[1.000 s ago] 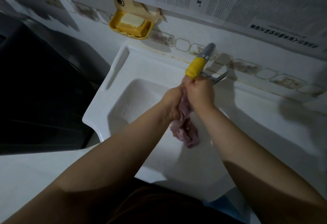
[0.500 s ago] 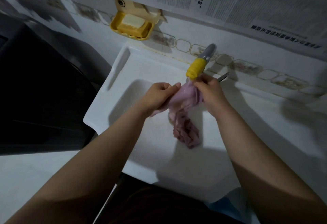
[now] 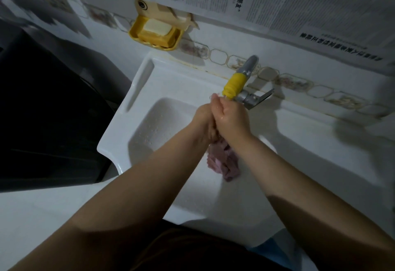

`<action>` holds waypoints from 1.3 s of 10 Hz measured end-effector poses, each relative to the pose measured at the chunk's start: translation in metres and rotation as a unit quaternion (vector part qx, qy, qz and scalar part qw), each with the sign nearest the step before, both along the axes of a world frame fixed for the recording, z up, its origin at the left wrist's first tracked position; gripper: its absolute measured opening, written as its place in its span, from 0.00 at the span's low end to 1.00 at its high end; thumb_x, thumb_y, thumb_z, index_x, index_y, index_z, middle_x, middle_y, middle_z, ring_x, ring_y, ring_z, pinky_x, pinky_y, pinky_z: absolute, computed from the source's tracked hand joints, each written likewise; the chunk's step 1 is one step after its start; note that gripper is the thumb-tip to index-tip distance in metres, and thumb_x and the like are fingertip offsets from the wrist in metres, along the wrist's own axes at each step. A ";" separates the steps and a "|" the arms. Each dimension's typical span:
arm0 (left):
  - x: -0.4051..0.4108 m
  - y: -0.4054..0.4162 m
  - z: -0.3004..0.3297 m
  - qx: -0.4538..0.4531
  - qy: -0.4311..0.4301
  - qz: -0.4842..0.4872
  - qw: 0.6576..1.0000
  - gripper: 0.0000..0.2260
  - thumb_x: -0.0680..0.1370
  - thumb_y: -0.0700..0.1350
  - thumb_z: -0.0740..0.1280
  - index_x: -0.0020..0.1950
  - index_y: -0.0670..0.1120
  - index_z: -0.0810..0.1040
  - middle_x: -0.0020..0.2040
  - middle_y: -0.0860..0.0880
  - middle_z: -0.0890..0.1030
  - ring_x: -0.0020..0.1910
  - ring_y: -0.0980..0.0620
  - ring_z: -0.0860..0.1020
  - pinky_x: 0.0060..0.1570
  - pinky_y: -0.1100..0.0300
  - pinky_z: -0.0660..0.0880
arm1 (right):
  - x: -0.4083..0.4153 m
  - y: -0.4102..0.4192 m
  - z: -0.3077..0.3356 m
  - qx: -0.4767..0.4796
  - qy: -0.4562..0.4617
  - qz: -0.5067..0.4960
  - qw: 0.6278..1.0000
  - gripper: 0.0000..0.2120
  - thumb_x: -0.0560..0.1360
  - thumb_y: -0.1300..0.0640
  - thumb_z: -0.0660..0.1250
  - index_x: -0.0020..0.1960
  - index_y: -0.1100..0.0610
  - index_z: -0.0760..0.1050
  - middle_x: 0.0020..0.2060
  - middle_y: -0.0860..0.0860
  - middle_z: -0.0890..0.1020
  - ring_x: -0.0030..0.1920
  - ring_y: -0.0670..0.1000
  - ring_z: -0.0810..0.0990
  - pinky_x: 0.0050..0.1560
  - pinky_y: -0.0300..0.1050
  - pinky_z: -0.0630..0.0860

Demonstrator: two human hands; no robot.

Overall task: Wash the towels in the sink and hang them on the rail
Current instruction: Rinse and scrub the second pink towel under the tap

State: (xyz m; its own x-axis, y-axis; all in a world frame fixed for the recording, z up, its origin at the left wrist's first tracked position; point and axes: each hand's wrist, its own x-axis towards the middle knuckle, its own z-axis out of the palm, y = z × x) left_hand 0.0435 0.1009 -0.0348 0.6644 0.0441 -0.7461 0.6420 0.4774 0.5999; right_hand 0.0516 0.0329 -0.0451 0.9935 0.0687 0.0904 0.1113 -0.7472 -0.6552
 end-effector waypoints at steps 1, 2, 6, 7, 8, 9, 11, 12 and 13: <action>0.006 -0.006 -0.004 0.012 0.019 -0.043 0.999 0.17 0.83 0.38 0.55 0.34 0.38 0.68 0.15 0.50 0.70 0.14 0.57 0.70 0.16 0.67 0.67 | 0.015 -0.011 0.005 -0.017 0.078 -0.061 0.995 0.15 0.79 0.56 0.59 0.43 0.65 0.77 0.42 0.63 0.81 0.46 0.61 0.80 0.44 0.48 0.72; 0.007 -0.002 -0.012 -0.025 -0.020 -0.006 0.999 0.17 0.84 0.44 0.54 0.36 0.42 0.67 0.21 0.49 0.71 0.22 0.54 0.73 0.23 0.63 0.71 | -0.003 0.001 0.007 -0.006 -0.037 -0.007 0.999 0.20 0.78 0.51 0.59 0.36 0.64 0.77 0.32 0.64 0.80 0.35 0.64 0.79 0.34 0.49 0.69; 0.025 0.057 -0.010 0.135 -0.093 -0.225 0.960 0.25 0.81 0.60 0.55 0.46 0.41 0.81 0.39 0.45 0.80 0.35 0.49 0.79 0.35 0.62 0.74 | 0.011 -0.023 0.024 0.062 0.373 0.127 0.917 0.15 0.77 0.44 0.63 0.39 0.54 0.78 0.34 0.48 0.82 0.35 0.45 0.80 0.37 0.38 0.74; 0.021 0.060 -0.012 0.139 -0.148 -0.286 0.936 0.29 0.81 0.62 0.49 0.48 0.43 0.80 0.41 0.44 0.78 0.36 0.51 0.75 0.38 0.60 0.73 | 0.015 -0.028 0.015 0.119 0.308 0.091 0.939 0.12 0.78 0.50 0.64 0.44 0.57 0.78 0.41 0.53 0.83 0.46 0.50 0.81 0.49 0.43 0.76; 0.010 0.057 -0.024 0.124 -0.145 -0.335 0.923 0.34 0.79 0.66 0.43 0.52 0.42 0.79 0.49 0.42 0.81 0.48 0.50 0.78 0.56 0.53 0.72 | 0.018 -0.030 0.016 0.223 0.287 0.014 0.932 0.06 0.78 0.55 0.63 0.45 0.56 0.77 0.44 0.54 0.82 0.48 0.52 0.80 0.55 0.47 0.74; -0.001 0.052 -0.039 0.129 -0.195 -0.285 0.930 0.27 0.78 0.64 0.57 0.45 0.40 0.78 0.44 0.47 0.79 0.46 0.53 0.76 0.58 0.55 0.70 | 0.025 -0.036 0.016 0.289 0.288 -0.022 0.913 0.06 0.75 0.51 0.67 0.41 0.52 0.80 0.42 0.51 0.84 0.47 0.52 0.82 0.56 0.49 0.76; 0.005 0.047 -0.035 0.159 -0.146 -0.089 0.972 0.17 0.77 0.54 0.67 0.41 0.40 0.74 0.34 0.41 0.71 0.33 0.47 0.71 0.33 0.57 0.71 | 0.023 -0.033 0.017 0.261 0.198 -0.106 0.939 0.11 0.76 0.54 0.64 0.37 0.56 0.76 0.34 0.52 0.80 0.35 0.46 0.78 0.44 0.46 0.75; 0.010 0.032 -0.031 0.053 -0.026 -0.030 0.998 0.22 0.77 0.59 0.64 0.47 0.39 0.78 0.38 0.40 0.79 0.38 0.44 0.80 0.40 0.52 0.80 | -0.003 -0.002 0.016 0.189 0.153 -0.054 0.968 0.21 0.77 0.50 0.64 0.28 0.57 0.70 0.27 0.55 0.76 0.31 0.50 0.75 0.38 0.44 0.70; 0.009 0.003 -0.024 -0.052 -0.001 -0.003 0.999 0.17 0.82 0.54 0.59 0.45 0.40 0.75 0.28 0.45 0.75 0.29 0.51 0.76 0.26 0.66 0.74 | 0.005 0.010 0.009 0.105 0.146 -0.071 0.981 0.21 0.78 0.44 0.61 0.33 0.56 0.74 0.37 0.60 0.82 0.42 0.59 0.81 0.46 0.49 0.76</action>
State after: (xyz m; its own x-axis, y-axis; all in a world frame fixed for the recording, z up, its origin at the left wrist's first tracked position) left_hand 0.0529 0.1039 -0.0589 0.6665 -0.0369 -0.7446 0.6432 0.5334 0.5494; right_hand 0.0567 0.0428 -0.0363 0.9775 -0.0630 -0.2013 -0.1995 -0.5863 -0.7851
